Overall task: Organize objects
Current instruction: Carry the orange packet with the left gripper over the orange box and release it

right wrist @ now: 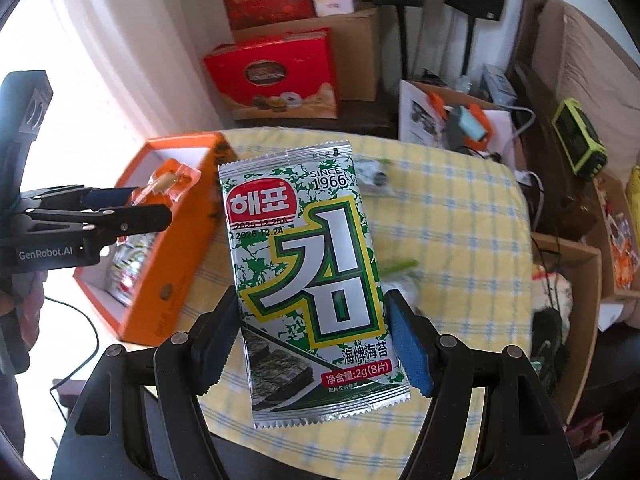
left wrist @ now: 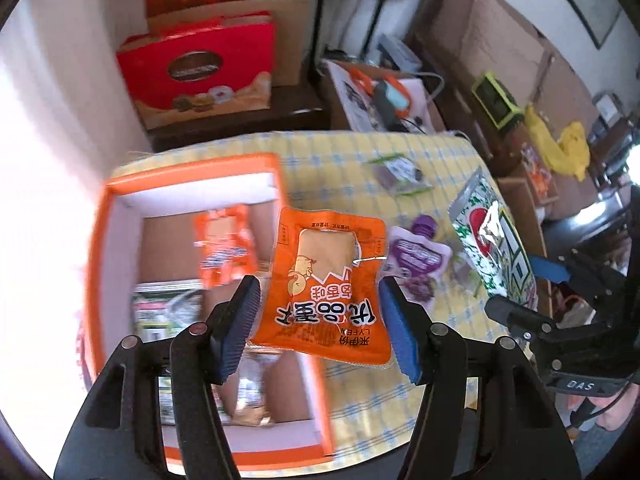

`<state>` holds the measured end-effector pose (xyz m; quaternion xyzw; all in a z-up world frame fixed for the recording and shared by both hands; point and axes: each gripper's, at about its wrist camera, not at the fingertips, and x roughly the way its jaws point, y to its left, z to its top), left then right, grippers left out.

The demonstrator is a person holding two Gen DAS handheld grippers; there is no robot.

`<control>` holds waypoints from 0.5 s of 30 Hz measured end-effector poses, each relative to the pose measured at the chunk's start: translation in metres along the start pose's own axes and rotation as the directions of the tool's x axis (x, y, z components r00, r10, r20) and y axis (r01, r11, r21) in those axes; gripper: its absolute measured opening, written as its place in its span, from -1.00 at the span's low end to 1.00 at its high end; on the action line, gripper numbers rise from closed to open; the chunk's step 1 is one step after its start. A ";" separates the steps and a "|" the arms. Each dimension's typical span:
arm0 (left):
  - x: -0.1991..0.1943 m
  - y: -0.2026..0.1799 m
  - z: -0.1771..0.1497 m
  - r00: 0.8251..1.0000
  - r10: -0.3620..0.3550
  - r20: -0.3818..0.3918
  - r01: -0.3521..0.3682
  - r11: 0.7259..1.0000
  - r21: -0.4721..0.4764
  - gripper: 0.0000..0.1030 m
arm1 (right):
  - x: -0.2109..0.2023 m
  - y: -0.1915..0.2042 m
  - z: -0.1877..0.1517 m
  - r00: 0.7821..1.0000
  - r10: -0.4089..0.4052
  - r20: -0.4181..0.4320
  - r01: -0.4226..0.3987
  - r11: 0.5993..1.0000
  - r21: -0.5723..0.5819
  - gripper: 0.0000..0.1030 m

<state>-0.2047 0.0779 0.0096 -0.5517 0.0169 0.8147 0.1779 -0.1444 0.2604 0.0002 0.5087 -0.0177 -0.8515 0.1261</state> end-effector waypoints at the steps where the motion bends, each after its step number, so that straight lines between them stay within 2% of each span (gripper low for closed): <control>1: -0.003 0.009 0.001 1.000 0.011 0.007 -0.011 1.000 -0.013 0.12 | 0.001 0.005 0.003 1.000 0.010 -0.002 -0.010 1.000 -0.003 0.41; 7: -0.005 0.057 0.004 0.998 0.065 0.026 -0.063 0.995 -0.082 0.12 | 0.012 0.042 0.020 0.997 0.076 -0.015 -0.076 0.997 -0.023 0.41; 10: 0.011 0.085 0.006 0.996 0.087 0.015 -0.084 0.989 -0.118 0.12 | 0.020 0.058 0.026 0.996 0.089 -0.028 -0.090 0.995 -0.032 0.41; 15: 0.040 0.106 0.006 0.995 0.094 -0.016 -0.095 0.984 -0.150 0.12 | 0.035 0.072 0.032 0.993 0.102 -0.051 -0.104 0.994 -0.040 0.41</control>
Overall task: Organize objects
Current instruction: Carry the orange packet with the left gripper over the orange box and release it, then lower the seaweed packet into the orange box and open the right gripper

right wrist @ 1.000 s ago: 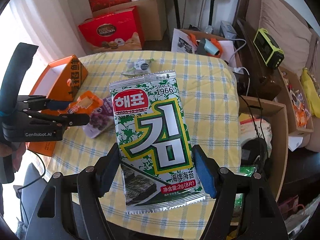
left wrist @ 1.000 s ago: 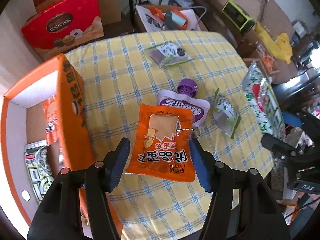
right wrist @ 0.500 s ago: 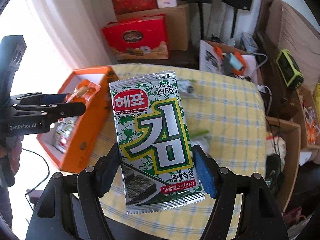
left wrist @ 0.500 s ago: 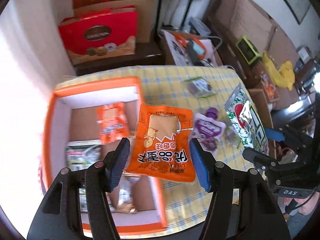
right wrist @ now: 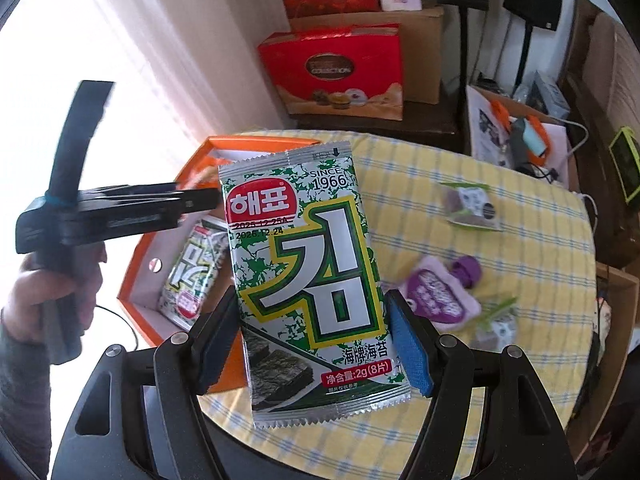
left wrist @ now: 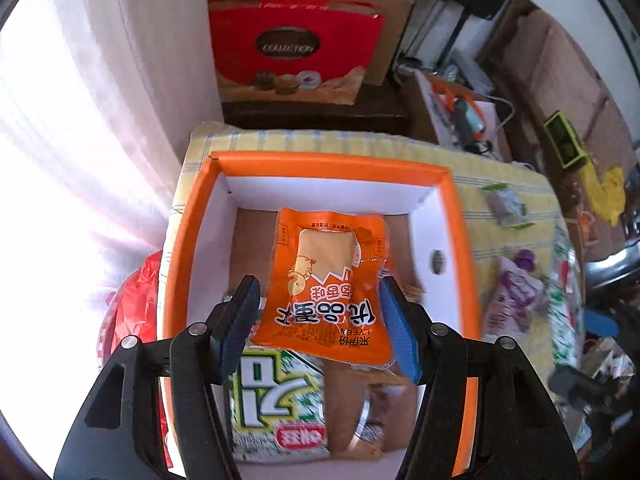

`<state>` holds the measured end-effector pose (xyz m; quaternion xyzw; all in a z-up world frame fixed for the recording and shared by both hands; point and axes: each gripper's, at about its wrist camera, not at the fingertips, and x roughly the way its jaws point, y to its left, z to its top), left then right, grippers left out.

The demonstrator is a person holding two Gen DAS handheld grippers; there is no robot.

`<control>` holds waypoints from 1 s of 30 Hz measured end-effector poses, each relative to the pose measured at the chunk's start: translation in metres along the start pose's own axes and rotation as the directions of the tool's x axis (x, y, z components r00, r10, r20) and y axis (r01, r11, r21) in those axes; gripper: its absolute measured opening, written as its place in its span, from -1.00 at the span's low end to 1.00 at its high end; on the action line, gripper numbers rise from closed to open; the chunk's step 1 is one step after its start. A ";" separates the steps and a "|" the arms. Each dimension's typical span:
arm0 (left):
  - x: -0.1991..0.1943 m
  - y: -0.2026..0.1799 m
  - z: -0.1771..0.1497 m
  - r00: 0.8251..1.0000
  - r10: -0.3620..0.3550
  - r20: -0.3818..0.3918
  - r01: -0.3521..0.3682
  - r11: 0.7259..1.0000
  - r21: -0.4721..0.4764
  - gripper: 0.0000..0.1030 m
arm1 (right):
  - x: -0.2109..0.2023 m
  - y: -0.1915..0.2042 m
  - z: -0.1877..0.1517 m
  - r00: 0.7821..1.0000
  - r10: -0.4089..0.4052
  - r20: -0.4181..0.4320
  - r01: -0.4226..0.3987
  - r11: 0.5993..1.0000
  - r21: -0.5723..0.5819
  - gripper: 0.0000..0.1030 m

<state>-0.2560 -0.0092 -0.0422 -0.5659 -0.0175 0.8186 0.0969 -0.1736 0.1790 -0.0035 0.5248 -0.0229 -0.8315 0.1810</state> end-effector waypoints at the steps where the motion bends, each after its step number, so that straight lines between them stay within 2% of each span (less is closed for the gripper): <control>1: 0.006 0.001 0.000 1.000 0.005 -0.003 -0.005 1.000 -0.004 0.12 | 0.002 0.001 0.001 1.000 0.001 -0.003 -0.001 1.000 -0.001 0.41; 6: 0.026 0.007 0.003 1.000 -0.003 -0.017 0.002 0.999 -0.033 0.13 | 0.015 0.009 0.006 0.999 0.026 -0.027 -0.026 1.000 0.005 0.41; 15: 0.042 0.014 0.009 0.999 0.033 -0.031 -0.035 0.998 -0.043 0.18 | 0.036 0.022 0.006 0.997 0.045 -0.056 -0.044 0.999 0.008 0.41; 18: 0.035 0.018 0.008 0.999 0.001 -0.032 -0.003 0.998 -0.061 0.18 | 0.037 0.022 0.005 0.997 0.046 -0.058 -0.045 0.999 0.010 0.41; 24: -0.004 0.030 0.004 0.999 -0.033 0.015 0.034 0.996 -0.086 0.19 | 0.034 0.026 0.005 0.997 0.065 -0.053 -0.063 0.998 0.028 0.41; 30: -0.041 0.041 -0.009 0.998 -0.014 0.064 0.019 0.996 -0.082 0.27 | 0.042 0.040 0.009 0.993 0.096 -0.063 -0.093 0.995 0.040 0.42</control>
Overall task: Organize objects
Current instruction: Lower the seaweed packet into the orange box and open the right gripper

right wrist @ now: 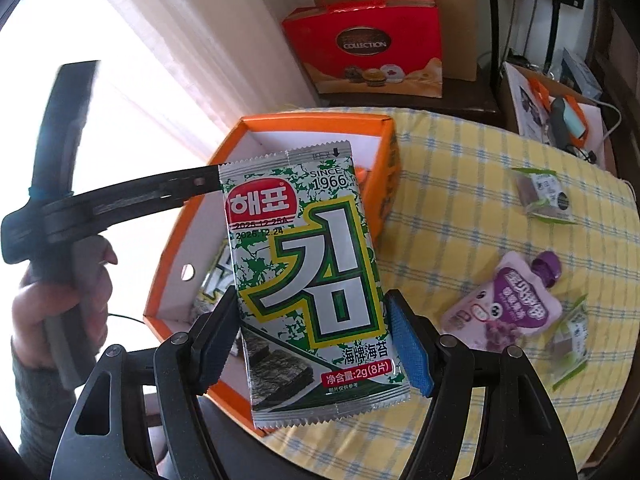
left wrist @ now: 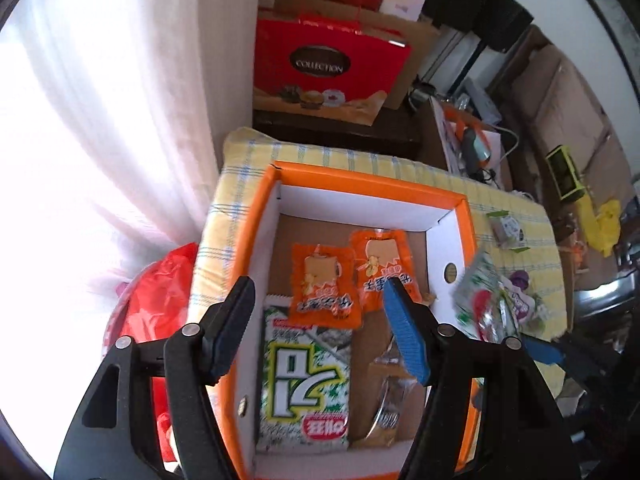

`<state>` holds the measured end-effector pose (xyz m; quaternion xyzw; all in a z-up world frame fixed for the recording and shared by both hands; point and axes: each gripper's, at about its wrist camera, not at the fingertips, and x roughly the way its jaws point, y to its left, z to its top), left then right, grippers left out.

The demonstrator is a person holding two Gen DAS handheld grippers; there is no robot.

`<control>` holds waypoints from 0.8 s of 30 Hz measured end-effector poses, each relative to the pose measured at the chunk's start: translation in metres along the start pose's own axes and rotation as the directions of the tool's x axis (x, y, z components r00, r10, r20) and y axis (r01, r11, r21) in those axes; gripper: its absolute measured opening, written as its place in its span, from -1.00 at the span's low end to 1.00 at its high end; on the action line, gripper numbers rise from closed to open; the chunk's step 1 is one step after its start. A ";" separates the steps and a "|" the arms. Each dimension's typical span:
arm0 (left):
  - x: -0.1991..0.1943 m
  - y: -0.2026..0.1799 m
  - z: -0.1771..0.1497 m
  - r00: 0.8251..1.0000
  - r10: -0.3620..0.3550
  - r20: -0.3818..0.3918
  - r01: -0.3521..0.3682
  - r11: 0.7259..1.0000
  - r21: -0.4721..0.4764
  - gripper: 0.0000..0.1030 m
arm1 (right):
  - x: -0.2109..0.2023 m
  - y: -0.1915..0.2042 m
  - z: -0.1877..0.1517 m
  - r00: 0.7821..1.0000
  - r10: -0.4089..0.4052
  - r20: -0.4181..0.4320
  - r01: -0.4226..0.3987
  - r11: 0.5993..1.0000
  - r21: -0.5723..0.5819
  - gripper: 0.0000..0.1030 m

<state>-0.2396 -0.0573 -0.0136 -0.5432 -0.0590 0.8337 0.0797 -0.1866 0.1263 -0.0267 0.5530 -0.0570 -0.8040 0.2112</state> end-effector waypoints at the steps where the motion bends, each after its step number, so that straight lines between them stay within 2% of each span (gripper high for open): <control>1: -0.004 0.001 -0.001 1.000 0.017 0.010 -0.017 1.000 0.005 0.29 | 0.003 0.002 0.001 1.000 0.003 -0.002 -0.003 1.000 0.003 0.42; 4: -0.017 0.007 -0.004 0.996 0.073 0.047 -0.074 0.997 0.018 0.34 | 0.011 0.008 0.002 1.000 0.007 -0.010 -0.006 1.000 0.011 0.42; 6: -0.022 0.013 -0.005 0.994 0.084 0.063 -0.085 0.996 0.015 0.38 | 0.015 0.013 0.002 1.000 0.002 -0.009 -0.002 1.000 0.013 0.43; 15: -0.040 0.042 -0.029 0.995 0.056 0.080 -0.054 0.998 -0.033 0.40 | 0.023 0.026 0.008 0.993 -0.112 0.036 0.112 0.994 -0.002 0.43; 19: -0.044 0.050 -0.042 0.995 0.044 0.087 -0.040 0.998 -0.044 0.40 | 0.021 0.042 0.006 0.976 -0.206 0.076 0.211 0.976 -0.060 0.42; 24: -0.042 0.047 -0.052 0.996 0.038 0.084 -0.036 0.999 -0.030 0.41 | 0.036 0.054 0.004 0.977 -0.204 0.067 0.209 0.976 -0.069 0.42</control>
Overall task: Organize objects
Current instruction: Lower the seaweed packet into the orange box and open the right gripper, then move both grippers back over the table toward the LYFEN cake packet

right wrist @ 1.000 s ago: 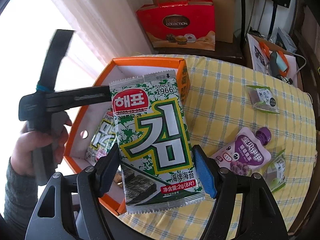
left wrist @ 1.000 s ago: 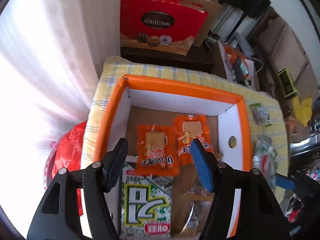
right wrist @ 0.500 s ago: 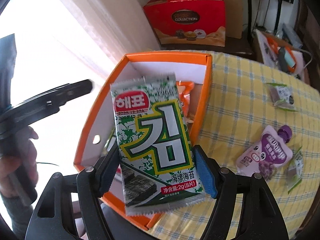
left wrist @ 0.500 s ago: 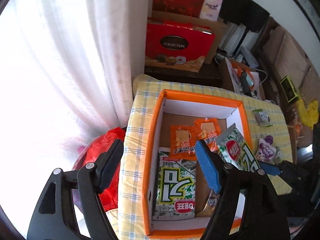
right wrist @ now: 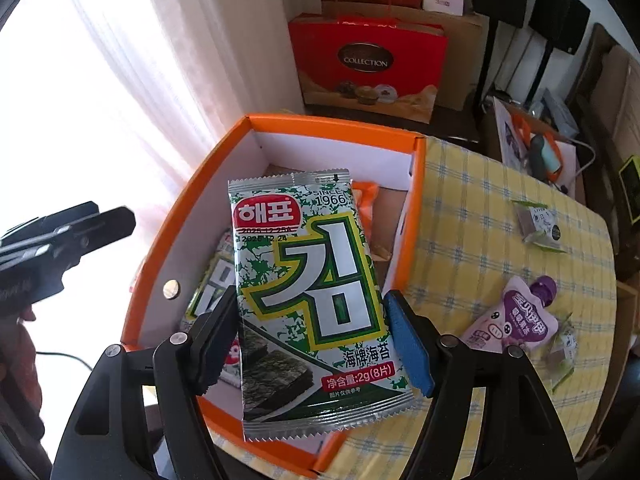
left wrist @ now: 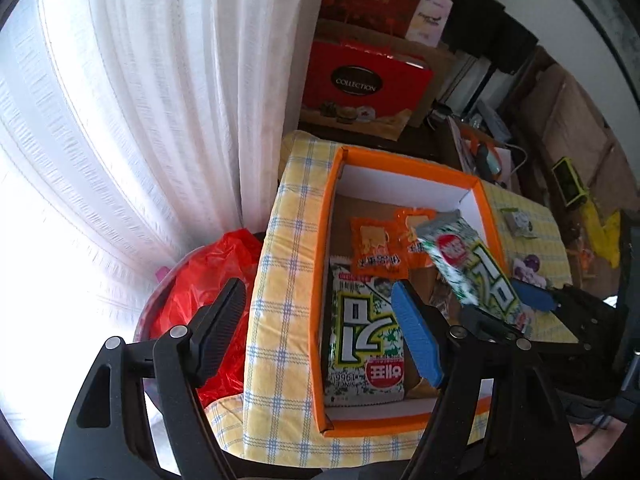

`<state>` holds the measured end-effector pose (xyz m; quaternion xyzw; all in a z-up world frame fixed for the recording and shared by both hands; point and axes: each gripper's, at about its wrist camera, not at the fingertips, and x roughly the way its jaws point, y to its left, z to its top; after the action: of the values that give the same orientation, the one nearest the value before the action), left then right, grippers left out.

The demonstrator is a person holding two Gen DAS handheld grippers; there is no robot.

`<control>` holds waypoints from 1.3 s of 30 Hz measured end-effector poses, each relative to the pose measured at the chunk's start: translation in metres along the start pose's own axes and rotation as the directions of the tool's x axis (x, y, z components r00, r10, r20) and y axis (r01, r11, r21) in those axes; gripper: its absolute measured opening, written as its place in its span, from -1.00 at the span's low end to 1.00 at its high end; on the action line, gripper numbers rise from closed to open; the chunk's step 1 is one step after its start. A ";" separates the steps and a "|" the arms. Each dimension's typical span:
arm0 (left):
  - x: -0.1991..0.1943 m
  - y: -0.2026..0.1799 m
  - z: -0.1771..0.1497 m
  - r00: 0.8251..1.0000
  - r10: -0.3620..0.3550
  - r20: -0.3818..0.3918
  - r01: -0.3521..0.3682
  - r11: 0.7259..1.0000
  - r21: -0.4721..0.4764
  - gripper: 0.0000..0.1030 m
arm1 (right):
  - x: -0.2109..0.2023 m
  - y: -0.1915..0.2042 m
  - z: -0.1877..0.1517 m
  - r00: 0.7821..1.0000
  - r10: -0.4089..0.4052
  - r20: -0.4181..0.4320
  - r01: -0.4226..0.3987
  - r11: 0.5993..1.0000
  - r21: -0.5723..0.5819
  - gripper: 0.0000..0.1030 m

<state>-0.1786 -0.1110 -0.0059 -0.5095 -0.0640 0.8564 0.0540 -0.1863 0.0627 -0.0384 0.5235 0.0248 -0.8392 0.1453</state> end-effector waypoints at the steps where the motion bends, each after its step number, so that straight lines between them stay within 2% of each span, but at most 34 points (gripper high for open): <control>1: 0.000 -0.001 -0.002 1.000 0.006 -0.001 -0.006 1.000 0.011 0.40 | 0.003 0.002 0.000 1.000 0.005 -0.004 -0.005 1.000 0.003 0.42; 10: -0.002 -0.005 -0.008 1.000 0.023 -0.003 -0.023 0.999 0.038 0.41 | 0.014 0.005 -0.006 1.000 0.018 0.007 -0.018 1.000 0.024 0.42; 16: -0.003 -0.004 -0.010 1.000 0.012 -0.003 -0.012 1.000 0.028 0.42 | 0.000 0.006 -0.009 0.998 0.036 0.046 -0.037 0.999 0.023 0.49; 19: -0.005 -0.008 -0.012 1.000 0.012 0.002 -0.012 0.999 0.033 0.53 | -0.010 0.001 -0.009 0.998 0.030 0.062 -0.032 0.999 0.025 0.53; 24: -0.010 -0.017 -0.017 1.000 0.004 0.013 -0.005 0.999 0.051 0.57 | -0.028 -0.010 -0.013 0.996 0.005 0.094 -0.008 0.999 0.036 0.58; 26: -0.011 -0.021 -0.019 1.000 -0.007 0.009 0.007 0.999 0.052 0.77 | -0.035 -0.016 -0.016 0.994 -0.010 0.105 0.006 0.999 0.039 0.60; 29: -0.012 -0.029 -0.022 1.000 -0.026 0.011 0.026 0.998 0.065 0.81 | -0.043 -0.026 -0.020 0.993 -0.022 0.112 0.017 0.999 0.047 0.84; 30: -0.012 -0.032 -0.022 0.999 -0.030 0.010 0.029 0.997 0.071 0.81 | -0.045 -0.030 -0.021 0.993 -0.026 0.113 0.021 0.999 0.049 0.98; 33: -0.013 -0.041 -0.023 0.999 -0.029 0.017 0.028 0.996 0.082 0.87 | -0.051 -0.040 -0.025 0.992 -0.037 0.116 0.031 0.998 0.058 0.99; 35: -0.014 -0.048 -0.023 0.999 -0.042 0.022 0.040 0.995 0.088 1.00 | -0.054 -0.045 -0.027 0.992 -0.039 0.119 0.032 0.997 0.064 0.99; 39: -0.014 -0.062 -0.024 0.998 -0.067 0.014 0.065 0.991 0.113 1.00 | -0.063 -0.060 -0.031 0.991 -0.049 0.122 0.039 0.996 0.082 0.99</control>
<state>-0.1490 -0.0506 0.0048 -0.4957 -0.0328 0.8608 0.1102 -0.1495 0.1396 -0.0035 0.4749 -0.0060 -0.8735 0.1070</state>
